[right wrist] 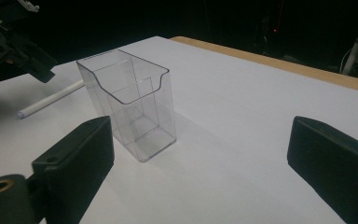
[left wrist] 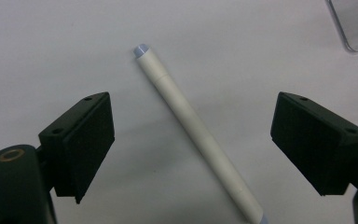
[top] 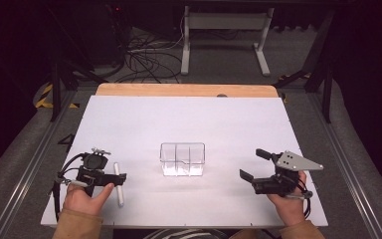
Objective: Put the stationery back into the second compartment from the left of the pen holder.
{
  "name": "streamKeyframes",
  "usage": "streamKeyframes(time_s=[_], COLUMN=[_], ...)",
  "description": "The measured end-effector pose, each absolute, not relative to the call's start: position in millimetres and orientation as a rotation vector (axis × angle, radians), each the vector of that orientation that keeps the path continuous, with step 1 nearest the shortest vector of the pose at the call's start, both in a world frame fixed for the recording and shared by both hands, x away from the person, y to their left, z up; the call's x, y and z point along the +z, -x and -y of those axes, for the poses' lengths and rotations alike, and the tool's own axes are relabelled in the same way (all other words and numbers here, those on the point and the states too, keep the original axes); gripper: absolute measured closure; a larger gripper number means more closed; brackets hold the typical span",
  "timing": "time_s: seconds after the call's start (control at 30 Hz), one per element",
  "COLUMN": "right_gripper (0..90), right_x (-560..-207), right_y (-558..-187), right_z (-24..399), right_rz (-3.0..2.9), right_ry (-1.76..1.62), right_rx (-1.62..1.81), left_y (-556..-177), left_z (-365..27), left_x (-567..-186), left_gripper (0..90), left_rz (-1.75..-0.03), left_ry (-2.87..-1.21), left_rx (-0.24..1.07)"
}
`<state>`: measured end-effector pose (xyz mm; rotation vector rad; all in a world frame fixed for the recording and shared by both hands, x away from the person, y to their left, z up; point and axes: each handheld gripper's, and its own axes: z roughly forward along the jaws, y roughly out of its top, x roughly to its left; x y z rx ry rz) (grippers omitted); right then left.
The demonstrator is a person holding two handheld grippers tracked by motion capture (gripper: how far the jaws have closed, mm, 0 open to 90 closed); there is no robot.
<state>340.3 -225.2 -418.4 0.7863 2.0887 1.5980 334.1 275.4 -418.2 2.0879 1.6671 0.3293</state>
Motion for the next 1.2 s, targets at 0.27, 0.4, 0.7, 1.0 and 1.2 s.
streamKeyframes(time_s=[0.27,0.4,0.7,1.0,1.2], right_gripper=[7.7,7.7,7.7,7.6,7.5], right_x=[-418.3,-418.5,-418.8,-420.1,-421.4], right_y=[-340.0,-340.1,-339.8,-340.6,-340.3], right_z=[225.7,225.5,224.9,224.4,222.5], right_rz=[-2.090,-2.093,-2.097,-2.112,-2.126], right_ry=[-0.780,-0.777,-0.778,-0.778,-0.770], right_rx=[1.606,1.605,1.604,1.603,1.601], left_y=[-338.9,-340.7,-345.9,-348.8,-351.2], left_z=[-280.5,-283.1,-284.4,-282.1,-281.3], left_x=[-423.6,-426.9,-436.8,-443.3,-446.0], left_gripper=[22.4,28.5,40.1,49.1,54.5], left_rz=[-1.693,-1.707,-1.746,-1.763,-1.786], left_ry=[-2.048,-2.034,-2.001,-1.981,-1.982], left_rx=[0.255,0.247,0.203,0.163,0.164])
